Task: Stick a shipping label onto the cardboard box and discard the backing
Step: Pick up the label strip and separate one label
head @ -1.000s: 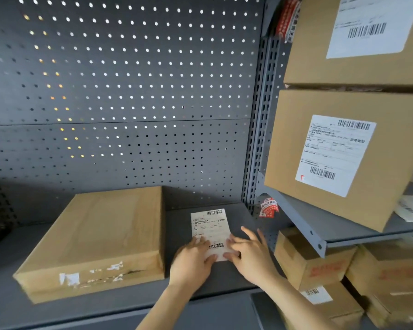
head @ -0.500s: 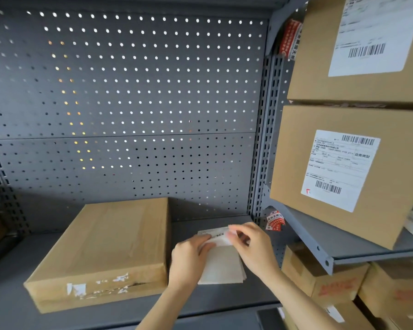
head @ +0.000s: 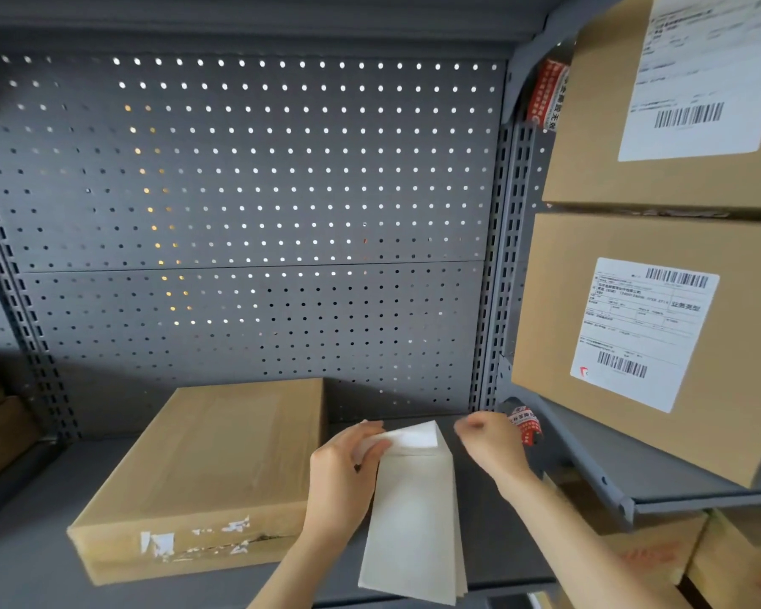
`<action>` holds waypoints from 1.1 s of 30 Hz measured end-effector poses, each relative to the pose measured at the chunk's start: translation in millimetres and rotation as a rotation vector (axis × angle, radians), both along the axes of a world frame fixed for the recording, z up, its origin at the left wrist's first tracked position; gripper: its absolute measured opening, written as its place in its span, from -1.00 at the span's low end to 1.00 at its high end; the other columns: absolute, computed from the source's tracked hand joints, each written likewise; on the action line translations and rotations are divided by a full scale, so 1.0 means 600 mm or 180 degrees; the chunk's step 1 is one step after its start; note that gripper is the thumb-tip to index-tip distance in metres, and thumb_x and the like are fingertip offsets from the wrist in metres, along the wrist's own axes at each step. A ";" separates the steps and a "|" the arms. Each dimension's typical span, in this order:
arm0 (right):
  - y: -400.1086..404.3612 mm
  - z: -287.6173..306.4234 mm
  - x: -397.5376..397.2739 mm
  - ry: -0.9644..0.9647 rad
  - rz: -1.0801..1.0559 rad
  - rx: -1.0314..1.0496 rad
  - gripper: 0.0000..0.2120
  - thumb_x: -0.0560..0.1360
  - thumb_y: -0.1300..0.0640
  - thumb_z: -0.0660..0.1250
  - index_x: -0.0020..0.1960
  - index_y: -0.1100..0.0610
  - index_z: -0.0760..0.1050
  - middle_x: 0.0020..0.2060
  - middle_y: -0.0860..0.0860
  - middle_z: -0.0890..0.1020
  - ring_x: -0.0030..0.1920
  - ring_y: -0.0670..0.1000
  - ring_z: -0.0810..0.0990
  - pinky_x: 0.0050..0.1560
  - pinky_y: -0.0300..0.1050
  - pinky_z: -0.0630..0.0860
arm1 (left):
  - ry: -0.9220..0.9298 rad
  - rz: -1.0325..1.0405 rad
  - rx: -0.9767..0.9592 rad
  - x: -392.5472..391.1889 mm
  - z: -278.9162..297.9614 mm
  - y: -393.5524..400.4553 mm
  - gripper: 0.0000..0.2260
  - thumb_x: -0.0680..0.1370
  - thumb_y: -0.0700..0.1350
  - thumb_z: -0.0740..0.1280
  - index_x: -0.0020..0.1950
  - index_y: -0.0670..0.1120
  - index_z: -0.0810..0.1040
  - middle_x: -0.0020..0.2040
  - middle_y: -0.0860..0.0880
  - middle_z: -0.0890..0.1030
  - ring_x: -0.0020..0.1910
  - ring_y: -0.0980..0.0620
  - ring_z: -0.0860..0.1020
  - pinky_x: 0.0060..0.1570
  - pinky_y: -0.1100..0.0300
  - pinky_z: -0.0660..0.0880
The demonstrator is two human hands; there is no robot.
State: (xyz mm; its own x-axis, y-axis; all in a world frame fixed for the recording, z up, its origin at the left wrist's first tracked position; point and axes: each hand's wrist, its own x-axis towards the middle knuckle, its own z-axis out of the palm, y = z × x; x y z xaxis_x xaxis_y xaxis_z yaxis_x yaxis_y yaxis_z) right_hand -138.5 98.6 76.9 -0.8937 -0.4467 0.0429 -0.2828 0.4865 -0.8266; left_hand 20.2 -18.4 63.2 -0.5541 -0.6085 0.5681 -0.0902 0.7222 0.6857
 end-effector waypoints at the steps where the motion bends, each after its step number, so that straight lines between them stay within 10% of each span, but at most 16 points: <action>1: 0.001 0.007 0.005 -0.0334 -0.0159 -0.0013 -0.63 0.52 0.03 0.28 -0.26 0.31 0.61 -0.34 0.20 0.66 -0.38 0.08 0.62 -0.27 0.00 0.56 | 0.0037 -0.0001 0.0014 0.000 0.001 0.001 -0.84 0.50 -0.11 0.39 0.06 -0.07 0.66 0.05 0.10 0.65 0.06 0.16 0.58 0.06 0.45 0.40; 5: 0.002 0.018 0.020 -0.1501 0.0220 0.0371 -0.33 0.41 -0.33 0.27 -0.28 0.31 0.65 -0.42 0.15 0.69 -0.54 0.02 0.55 -0.53 -0.28 0.36 | 0.0095 -0.0087 -0.0062 0.000 -0.003 0.003 -0.83 0.47 -0.12 0.42 0.04 -0.07 0.67 0.02 0.19 0.59 0.06 0.18 0.58 0.09 0.37 0.47; 11: -0.009 0.010 -0.007 -0.1719 0.0634 -0.0294 -0.80 0.47 0.29 0.39 0.06 0.35 0.58 -0.11 0.22 0.70 -0.14 0.13 0.70 -0.11 0.00 0.63 | -0.0512 -0.0614 -0.0363 0.008 -0.017 0.012 -0.65 0.46 0.29 0.20 -0.03 0.11 0.64 -0.10 0.30 0.60 0.02 0.30 0.50 -0.02 0.40 0.43; 15: -0.009 0.012 -0.022 -0.1496 0.0975 -0.0002 -0.82 0.51 0.30 0.31 0.06 0.17 0.63 -0.04 0.14 0.72 -0.02 0.13 0.70 0.11 0.13 0.60 | -0.0614 -0.0253 -0.0542 -0.032 0.007 -0.004 -0.81 0.57 0.03 0.23 0.01 0.01 0.60 -0.10 0.06 0.65 -0.14 0.13 0.53 -0.15 0.23 0.49; 22: -0.011 0.048 -0.011 -0.0931 0.1552 0.0093 -0.81 0.54 0.21 0.29 0.09 0.03 0.59 0.04 0.01 0.69 0.07 -0.01 0.65 0.13 -0.12 0.52 | -0.2120 -0.1589 0.0346 -0.132 0.073 -0.082 -0.64 0.64 -0.12 0.09 0.44 0.12 0.29 0.42 0.03 0.37 0.39 0.02 0.34 0.38 0.12 0.26; 33: 0.020 0.055 -0.027 -0.0502 0.1501 0.0052 -0.86 0.56 0.09 0.26 0.00 0.04 0.60 -0.08 -0.10 0.72 -0.07 -0.11 0.68 0.04 -0.08 0.51 | -0.1921 -0.2604 0.1497 -0.159 0.059 -0.120 -0.85 0.61 0.00 0.17 -0.12 0.06 0.46 -0.23 0.14 0.56 -0.23 0.14 0.47 -0.14 0.17 0.34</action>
